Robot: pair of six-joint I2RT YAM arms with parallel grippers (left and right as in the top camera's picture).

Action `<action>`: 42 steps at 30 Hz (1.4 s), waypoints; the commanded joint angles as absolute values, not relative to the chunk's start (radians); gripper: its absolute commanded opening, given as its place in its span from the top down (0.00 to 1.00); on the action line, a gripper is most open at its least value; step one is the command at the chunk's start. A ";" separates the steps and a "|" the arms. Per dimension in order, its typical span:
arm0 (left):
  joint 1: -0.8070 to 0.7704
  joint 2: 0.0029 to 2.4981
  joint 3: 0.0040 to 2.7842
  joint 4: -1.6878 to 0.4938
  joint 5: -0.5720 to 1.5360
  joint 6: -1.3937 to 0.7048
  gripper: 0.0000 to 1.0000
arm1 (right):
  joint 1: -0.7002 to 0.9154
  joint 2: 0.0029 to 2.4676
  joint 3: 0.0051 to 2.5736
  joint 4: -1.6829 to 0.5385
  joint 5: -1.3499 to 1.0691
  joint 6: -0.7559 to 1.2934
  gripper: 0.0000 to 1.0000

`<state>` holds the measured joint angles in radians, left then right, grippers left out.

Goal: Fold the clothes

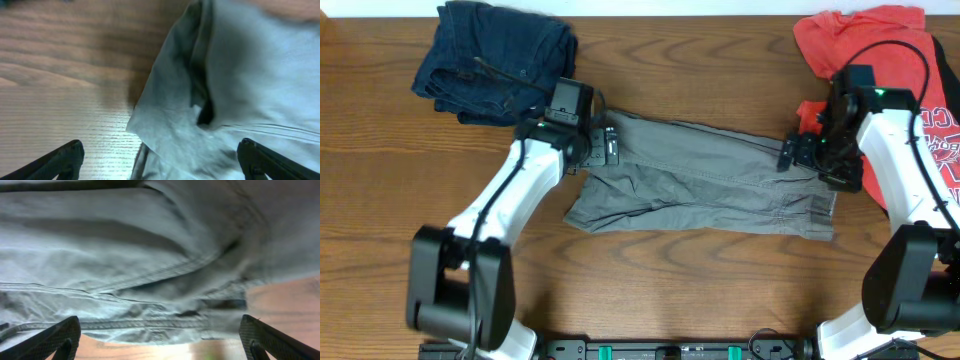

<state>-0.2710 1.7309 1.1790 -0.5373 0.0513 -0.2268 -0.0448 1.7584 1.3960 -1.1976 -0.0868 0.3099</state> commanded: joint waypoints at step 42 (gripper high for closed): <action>-0.171 1.653 1.161 -0.943 0.028 -0.339 0.94 | -0.018 1.747 1.411 -1.139 -0.094 0.302 0.01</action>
<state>-0.1738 1.6333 1.1763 -0.9272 0.0479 -0.3153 -0.0284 1.7584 1.3960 -1.1400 -0.0914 0.3099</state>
